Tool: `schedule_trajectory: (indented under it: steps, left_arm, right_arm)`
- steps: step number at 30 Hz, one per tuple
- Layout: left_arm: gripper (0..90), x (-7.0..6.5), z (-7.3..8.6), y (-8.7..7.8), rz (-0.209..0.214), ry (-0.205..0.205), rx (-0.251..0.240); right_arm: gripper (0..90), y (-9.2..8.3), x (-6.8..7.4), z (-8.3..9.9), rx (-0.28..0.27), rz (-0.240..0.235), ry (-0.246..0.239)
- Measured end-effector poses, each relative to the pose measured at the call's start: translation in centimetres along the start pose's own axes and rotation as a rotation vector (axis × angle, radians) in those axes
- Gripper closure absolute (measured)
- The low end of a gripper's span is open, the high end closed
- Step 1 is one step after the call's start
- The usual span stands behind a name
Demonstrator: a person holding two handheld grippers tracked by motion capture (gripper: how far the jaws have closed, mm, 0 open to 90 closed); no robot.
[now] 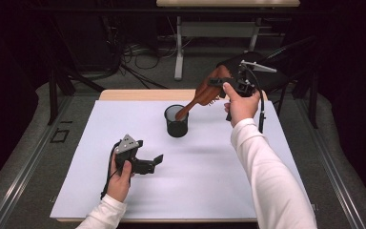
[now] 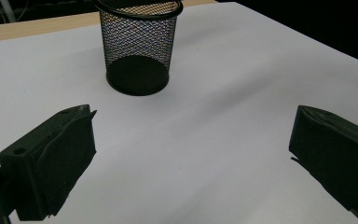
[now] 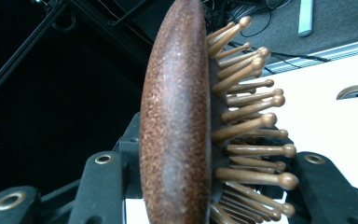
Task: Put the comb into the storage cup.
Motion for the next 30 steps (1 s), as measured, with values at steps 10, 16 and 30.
schedule_trajectory:
  steps: [10, 16, 30]
  left_arm:
    - [0.4, 0.0, 0.0, 0.1, 0.000, -0.002, 0.001]
    - [0.5, 0.1, 0.0, 0.0, 0.003, -0.003, 0.000]
    - [0.4, 0.1, 0.0, 0.1, 0.002, -0.004, 0.001]
  right_arm:
    - [48.7, 0.8, 0.3, 0.1, -0.027, 0.029, 0.005]
    - [48.6, 1.1, 0.4, 0.3, -0.039, 0.044, 0.000]
    - [48.5, 1.7, 0.9, 0.8, -0.077, 0.077, -0.041]
Point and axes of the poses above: each handheld gripper's, and its own axes: y roughly forward along the jaws, z roughly out of its underside, x roughly to its left, the point moved 2 cm from there along y, roughly forward along the jaws, and after that the axes turned 7 degrees about z, right-handed, at the moved point
